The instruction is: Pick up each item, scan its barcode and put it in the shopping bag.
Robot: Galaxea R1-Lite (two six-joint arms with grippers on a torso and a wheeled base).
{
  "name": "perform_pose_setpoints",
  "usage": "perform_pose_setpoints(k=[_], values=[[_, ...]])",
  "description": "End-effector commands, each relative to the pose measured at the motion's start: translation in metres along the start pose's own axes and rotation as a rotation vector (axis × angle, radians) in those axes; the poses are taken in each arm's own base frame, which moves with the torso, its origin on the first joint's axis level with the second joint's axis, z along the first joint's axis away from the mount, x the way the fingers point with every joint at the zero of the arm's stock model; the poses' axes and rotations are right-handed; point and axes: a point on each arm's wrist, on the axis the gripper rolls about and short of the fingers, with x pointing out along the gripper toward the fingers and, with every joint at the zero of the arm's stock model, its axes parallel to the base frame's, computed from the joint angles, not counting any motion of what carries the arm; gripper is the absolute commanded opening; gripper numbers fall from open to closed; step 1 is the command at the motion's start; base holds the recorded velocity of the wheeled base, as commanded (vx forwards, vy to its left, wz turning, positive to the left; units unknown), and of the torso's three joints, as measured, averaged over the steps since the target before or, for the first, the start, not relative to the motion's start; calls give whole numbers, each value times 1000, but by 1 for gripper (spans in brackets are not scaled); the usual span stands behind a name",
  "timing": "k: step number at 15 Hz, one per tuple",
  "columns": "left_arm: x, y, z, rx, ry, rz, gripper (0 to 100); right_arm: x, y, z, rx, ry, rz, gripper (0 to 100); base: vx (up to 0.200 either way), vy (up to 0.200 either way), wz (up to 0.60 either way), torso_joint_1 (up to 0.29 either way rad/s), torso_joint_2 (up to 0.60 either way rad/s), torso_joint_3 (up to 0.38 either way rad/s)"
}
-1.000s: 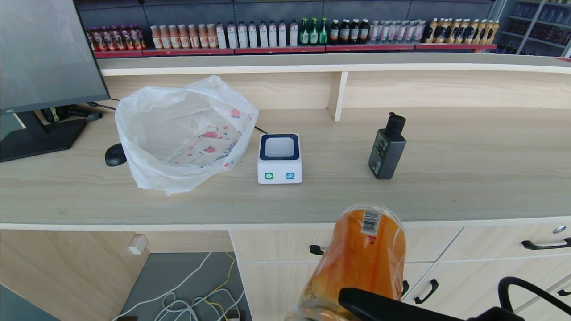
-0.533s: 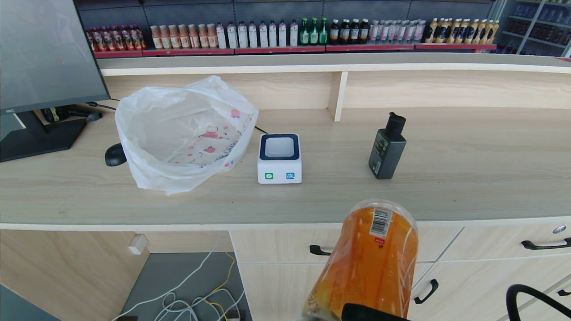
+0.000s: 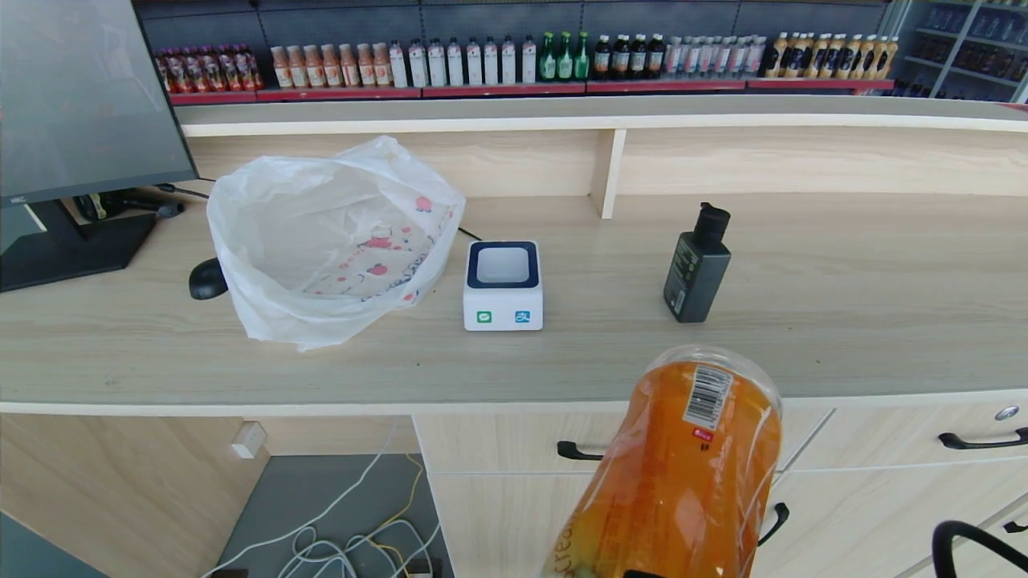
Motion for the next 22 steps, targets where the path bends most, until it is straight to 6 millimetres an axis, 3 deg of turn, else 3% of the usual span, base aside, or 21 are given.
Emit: perform_pose_setpoints(k=[1,15,18,22], values=[[0,0,0,0,0,0,100,1,0,0,-1,0,-2,0,0,0,0,0,0,0],[0,0,0,0,0,0,100,2,0,0,-7,0,-2,0,0,0,0,0,0,0],[0,0,0,0,0,0,100,-3,-8,-2,11,10,-34,0,0,0,0,0,0,0],[0,0,0,0,0,0,100,-1,-9,-6,126,27,-45,0,0,0,0,0,0,0]])
